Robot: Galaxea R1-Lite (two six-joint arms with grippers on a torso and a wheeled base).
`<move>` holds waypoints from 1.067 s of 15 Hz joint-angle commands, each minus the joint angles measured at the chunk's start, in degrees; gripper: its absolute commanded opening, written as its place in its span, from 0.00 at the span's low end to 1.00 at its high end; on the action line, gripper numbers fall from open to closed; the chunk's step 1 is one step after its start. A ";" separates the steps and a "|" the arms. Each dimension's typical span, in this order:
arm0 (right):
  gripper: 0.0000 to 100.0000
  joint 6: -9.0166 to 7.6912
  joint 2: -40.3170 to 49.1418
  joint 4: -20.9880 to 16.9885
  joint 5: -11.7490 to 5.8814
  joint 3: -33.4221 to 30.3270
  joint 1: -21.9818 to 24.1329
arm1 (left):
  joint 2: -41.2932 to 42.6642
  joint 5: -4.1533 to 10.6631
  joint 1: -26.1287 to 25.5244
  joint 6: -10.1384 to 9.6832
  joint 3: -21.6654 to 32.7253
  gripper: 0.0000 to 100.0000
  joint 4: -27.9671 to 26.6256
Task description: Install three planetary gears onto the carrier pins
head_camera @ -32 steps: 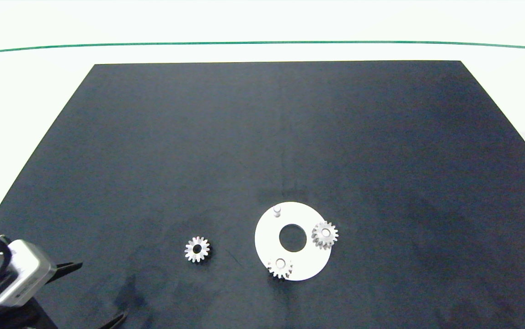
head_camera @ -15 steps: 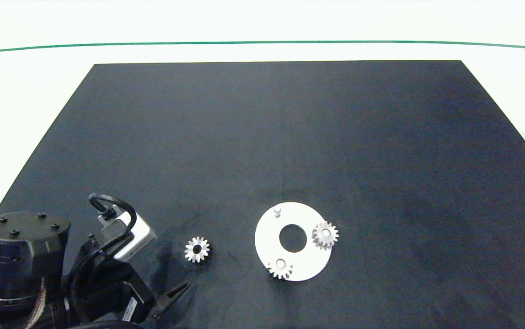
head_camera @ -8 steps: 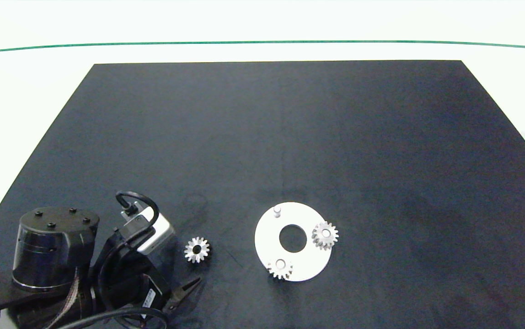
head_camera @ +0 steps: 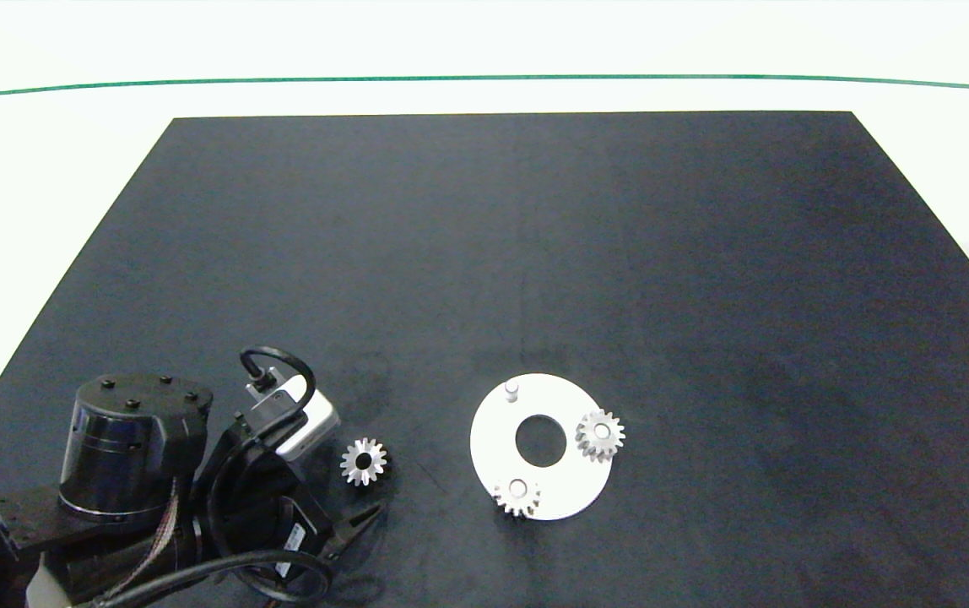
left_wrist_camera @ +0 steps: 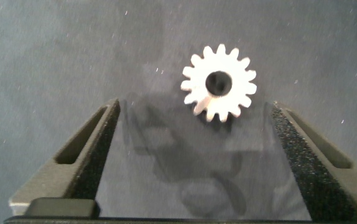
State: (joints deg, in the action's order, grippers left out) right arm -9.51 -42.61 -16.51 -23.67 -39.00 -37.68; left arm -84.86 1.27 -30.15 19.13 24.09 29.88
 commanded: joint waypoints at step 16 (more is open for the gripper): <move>1.00 -0.07 -0.64 -0.02 -0.14 -0.11 -0.02 | -4.00 0.14 -1.41 -1.02 1.66 0.60 3.61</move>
State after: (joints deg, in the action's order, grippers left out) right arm -9.50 -43.17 -16.42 -23.65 -39.11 -37.68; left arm -88.94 1.38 -31.55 18.02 25.77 33.29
